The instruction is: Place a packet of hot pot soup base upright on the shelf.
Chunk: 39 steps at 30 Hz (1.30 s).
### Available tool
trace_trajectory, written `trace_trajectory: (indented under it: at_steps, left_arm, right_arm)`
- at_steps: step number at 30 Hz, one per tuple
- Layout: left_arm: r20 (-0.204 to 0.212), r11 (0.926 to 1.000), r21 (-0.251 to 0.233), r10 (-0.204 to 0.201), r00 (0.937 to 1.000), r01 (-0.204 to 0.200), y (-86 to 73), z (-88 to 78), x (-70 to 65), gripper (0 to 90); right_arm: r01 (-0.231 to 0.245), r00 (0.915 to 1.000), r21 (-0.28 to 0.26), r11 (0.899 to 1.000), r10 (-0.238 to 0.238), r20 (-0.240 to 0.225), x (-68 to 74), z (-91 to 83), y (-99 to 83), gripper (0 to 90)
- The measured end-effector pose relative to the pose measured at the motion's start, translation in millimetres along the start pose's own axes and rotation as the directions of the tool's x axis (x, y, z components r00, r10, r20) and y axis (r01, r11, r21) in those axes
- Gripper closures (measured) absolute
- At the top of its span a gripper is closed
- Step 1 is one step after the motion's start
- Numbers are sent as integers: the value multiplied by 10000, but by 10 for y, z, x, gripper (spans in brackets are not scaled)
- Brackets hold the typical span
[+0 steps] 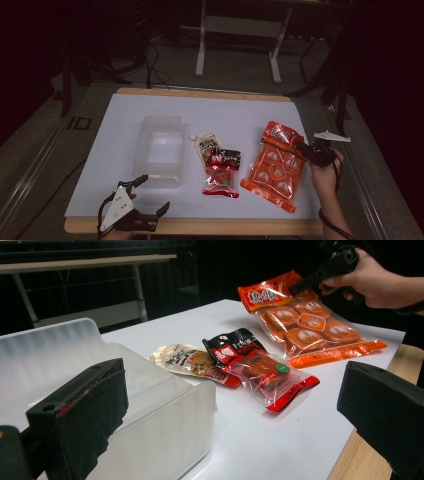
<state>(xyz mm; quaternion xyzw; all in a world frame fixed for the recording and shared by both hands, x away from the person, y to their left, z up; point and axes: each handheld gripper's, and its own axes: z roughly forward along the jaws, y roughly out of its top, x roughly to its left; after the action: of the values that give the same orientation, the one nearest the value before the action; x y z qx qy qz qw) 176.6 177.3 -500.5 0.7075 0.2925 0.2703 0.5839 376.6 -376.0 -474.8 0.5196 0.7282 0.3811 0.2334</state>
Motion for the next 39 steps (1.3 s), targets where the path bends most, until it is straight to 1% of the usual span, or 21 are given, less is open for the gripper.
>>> trace_trajectory:
  at_steps: [3,7,12,16,18,20,22,24,29,30,32,34,37,38,39]
  left_arm:
    - [29,10000,-20,-24,10000,24,2,-4,2,3]
    - [48,10000,-69,-26,10000,27,3,-4,3,3]
    - [88,10000,-49,-11,10000,12,3,-1,0,3]
    - [129,10000,-84,-28,9999,29,5,6,-5,3]
    - [90,10000,-76,-27,10000,28,10,5,-9,3]
    - [175,9999,-59,-140,9997,141,17,6,-13,4]
    - [180,9999,-50,-158,9997,159,21,4,-19,3]
    - [281,9998,-108,-160,9995,163,24,3,-24,3]
    - [469,9998,5,-200,9987,200,36,15,-46,3]
    - [495,9998,64,-190,9986,187,38,19,-51,3]
    - [463,9998,188,-94,9989,85,39,27,-61,3]
    - [477,9996,277,-125,9988,112,41,36,-65,3]
    - [545,9995,155,-285,9981,277,38,36,-65,3]
    - [526,9995,125,-299,9982,293,38,35,-64,3]
    - [508,9995,126,-280,9983,274,39,36,-63,3]
  right_arm:
    - [138,9997,-387,9992,-145,-175,56,-106,73,886]
    - [491,9983,-841,9952,-516,-282,162,-256,170,887]
    - [820,9949,-1367,9872,-891,-467,289,-417,255,887]
    - [1129,9904,-1746,9782,-1249,-592,400,-544,308,887]
    - [1297,9873,-1918,9728,-1445,-654,458,-604,334,887]
    - [1396,9842,-2126,9671,-1592,-778,521,-667,356,887]
    - [1518,9811,-2297,9613,-1747,-827,575,-714,364,887]
    - [1559,9781,-2510,9553,-1848,-961,638,-773,370,887]
    - [1743,9693,-2833,9431,-2150,-1194,759,-881,392,887]
    - [1837,9663,-2911,9389,-2267,-1216,786,-903,397,887]
    - [1911,9612,-3030,9336,-2406,-1349,841,-944,408,887]
    - [2020,9558,-3127,9281,-2565,-1440,898,-979,417,887]
    - [2206,9483,-3249,9197,-2802,-1492,974,-1024,421,886]
    - [2166,9466,-3286,9193,-2801,-1596,995,-1037,420,886]
    - [2195,9444,-3339,9167,-2855,-1629,1015,-1051,418,887]
